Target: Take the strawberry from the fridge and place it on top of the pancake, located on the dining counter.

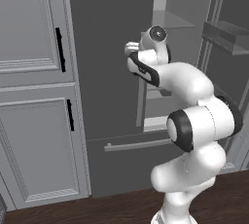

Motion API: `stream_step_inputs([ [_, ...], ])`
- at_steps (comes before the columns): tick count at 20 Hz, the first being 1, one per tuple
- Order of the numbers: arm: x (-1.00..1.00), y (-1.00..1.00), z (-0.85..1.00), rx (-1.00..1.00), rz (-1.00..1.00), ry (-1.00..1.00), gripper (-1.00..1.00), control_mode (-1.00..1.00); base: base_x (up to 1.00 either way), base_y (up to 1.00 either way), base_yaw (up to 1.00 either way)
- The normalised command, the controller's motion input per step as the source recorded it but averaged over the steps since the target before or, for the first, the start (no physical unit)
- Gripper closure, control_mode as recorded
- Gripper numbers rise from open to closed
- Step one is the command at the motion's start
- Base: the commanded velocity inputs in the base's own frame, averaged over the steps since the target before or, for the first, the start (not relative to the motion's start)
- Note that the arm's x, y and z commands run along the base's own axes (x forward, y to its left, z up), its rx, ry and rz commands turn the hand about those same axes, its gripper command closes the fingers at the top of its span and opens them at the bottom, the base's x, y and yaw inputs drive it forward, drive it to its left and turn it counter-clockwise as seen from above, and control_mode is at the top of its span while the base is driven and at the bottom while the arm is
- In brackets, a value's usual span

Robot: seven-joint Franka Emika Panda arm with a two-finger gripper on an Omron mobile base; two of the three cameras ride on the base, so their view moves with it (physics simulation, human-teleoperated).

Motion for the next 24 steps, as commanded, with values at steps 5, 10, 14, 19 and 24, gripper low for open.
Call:
stream_step_inputs([
  [5,0.91,-0.03,-0.02,0.01,0.12,0.00,-1.00,-1.00,0.00,0.00,0.00],
  [10,0.46,-0.15,-0.08,0.00,0.01,0.01,-1.00,-1.00,0.00,0.00,0.00],
  [14,0.38,0.00,-0.09,-0.03,-0.05,0.01,-1.00,-1.00,0.00,0.00,0.00],
  [19,0.09,-0.04,-0.08,-0.05,-0.08,-0.04,-1.00,-1.00,0.00,0.00,0.00],
  [24,-0.09,-0.24,0.00,-0.03,-0.09,-0.05,-1.00,-1.00,0.00,0.00,0.00],
])
